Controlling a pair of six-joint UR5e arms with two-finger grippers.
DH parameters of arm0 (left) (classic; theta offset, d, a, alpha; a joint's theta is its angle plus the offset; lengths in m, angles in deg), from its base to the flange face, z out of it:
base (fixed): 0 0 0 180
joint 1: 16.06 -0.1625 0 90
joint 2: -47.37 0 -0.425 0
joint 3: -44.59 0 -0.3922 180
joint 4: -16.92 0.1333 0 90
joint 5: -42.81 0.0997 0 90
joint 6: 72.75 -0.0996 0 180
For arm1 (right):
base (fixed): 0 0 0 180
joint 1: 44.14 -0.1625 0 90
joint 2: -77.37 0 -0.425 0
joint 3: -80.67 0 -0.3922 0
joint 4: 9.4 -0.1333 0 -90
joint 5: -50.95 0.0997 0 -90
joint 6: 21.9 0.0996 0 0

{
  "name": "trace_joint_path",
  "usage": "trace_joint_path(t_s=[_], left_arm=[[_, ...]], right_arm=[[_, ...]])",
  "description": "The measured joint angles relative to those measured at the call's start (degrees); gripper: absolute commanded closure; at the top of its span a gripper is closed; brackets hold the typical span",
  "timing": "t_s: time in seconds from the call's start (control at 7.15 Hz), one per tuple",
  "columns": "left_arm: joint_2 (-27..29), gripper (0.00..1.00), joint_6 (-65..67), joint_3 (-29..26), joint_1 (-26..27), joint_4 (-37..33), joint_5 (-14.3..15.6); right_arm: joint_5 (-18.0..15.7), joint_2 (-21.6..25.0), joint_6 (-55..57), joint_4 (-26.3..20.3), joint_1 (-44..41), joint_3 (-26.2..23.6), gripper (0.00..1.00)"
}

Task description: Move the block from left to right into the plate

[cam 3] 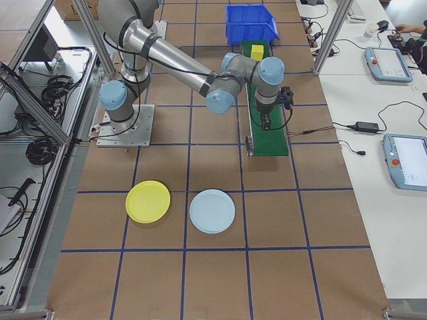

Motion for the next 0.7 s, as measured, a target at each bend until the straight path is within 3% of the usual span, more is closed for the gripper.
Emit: trace_joint_path(t_s=[0.28,0.7], left_arm=[[-0.8,0.00,0.6,0.2,0.0,-0.4,0.6],[-1.0,0.00,0.4,0.7,-0.2,-0.2,0.2]], right_arm=[[0.0,-0.4,0.0,0.1,0.0,0.0,0.00],[2.7,-2.3,0.0,1.2,0.1,0.5,0.00]])
